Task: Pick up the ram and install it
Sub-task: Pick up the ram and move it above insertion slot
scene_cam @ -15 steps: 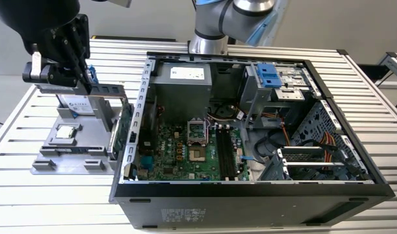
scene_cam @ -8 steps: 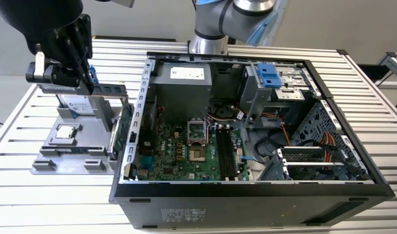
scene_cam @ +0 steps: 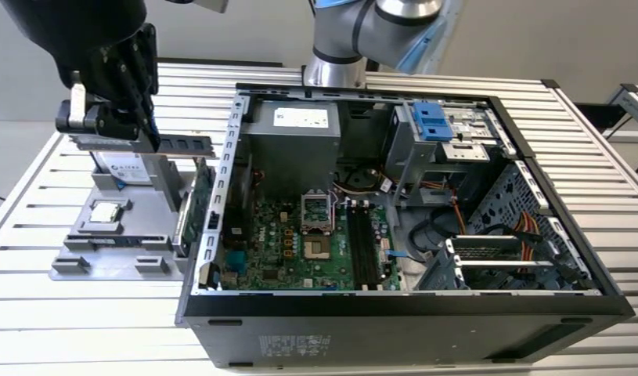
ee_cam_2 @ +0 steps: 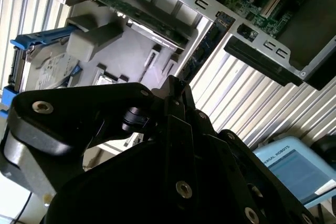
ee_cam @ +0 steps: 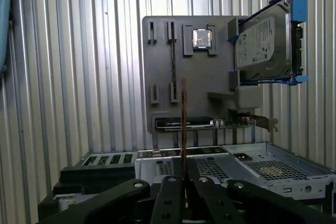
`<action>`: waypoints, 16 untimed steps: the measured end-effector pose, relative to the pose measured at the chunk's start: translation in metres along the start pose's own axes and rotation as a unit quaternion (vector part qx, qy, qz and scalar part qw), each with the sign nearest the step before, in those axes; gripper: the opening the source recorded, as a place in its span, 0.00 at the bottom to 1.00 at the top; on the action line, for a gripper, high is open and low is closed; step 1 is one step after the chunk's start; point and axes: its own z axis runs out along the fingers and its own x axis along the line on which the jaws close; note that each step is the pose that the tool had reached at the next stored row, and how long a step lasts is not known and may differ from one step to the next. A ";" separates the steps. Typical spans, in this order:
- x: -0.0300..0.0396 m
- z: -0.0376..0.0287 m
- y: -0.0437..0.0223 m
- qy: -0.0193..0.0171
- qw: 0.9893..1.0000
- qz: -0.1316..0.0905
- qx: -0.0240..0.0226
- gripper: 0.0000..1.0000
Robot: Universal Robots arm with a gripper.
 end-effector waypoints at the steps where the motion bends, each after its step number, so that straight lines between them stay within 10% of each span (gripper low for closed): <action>1: -0.0001 0.0000 -0.0014 0.000 1.000 0.000 0.000 0.00; 16: -0.0012 -0.0002 -0.0202 0.000 1.000 0.000 0.000 0.00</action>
